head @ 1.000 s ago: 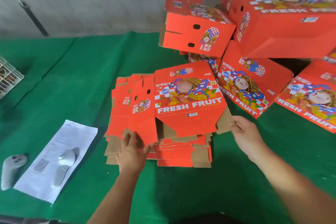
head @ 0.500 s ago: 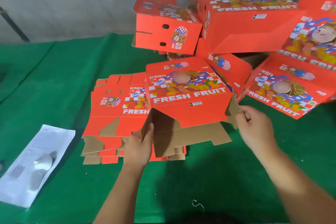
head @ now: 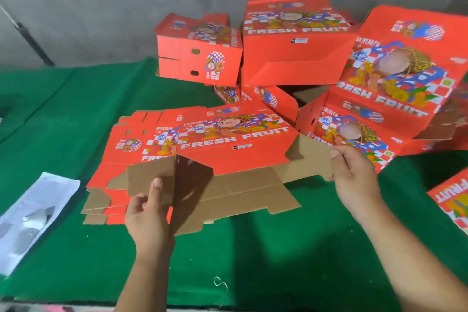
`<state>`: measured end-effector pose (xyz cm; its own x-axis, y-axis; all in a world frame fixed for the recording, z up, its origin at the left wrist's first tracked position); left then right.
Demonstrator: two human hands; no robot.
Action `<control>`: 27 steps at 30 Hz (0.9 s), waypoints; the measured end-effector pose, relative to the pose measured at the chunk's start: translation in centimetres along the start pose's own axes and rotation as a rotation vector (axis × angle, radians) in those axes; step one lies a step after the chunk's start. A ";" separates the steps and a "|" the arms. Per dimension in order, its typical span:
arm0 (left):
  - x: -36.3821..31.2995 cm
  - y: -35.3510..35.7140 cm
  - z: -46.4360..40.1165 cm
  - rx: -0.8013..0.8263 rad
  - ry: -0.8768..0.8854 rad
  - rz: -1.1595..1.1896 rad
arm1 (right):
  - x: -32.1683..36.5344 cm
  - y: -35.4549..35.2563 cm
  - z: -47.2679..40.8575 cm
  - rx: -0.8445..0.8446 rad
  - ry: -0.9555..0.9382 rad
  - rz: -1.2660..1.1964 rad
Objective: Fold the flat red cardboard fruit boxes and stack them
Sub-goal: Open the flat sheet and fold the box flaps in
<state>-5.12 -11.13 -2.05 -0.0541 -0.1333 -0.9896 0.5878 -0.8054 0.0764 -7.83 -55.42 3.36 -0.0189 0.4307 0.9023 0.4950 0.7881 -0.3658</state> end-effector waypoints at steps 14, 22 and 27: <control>-8.2 7.6 7.0 0.166 0.200 0.221 | 2.4 -9.6 -5.2 -0.227 -0.016 -0.105; -4.8 11.8 9.5 -0.074 -0.076 0.280 | 2.3 -10.9 -5.8 -0.016 -0.087 0.046; -5.4 15.9 10.0 0.014 -0.139 0.292 | 3.1 -14.2 -7.3 -0.098 -0.102 0.220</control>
<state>-3.59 -28.97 5.72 0.0052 -0.4365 -0.8997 0.5834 -0.7294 0.3572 -8.53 -68.49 13.02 0.0137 0.6328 0.7742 0.5784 0.6265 -0.5224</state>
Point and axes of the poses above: each hand's wrist, its own z-axis away from the middle knuckle, its own y-axis out of the palm, x = y × z, the point moved 6 cm from there along -z, towards the middle knuckle, and after that the axes turned 1 degree about -y, right-handed, at the moved point
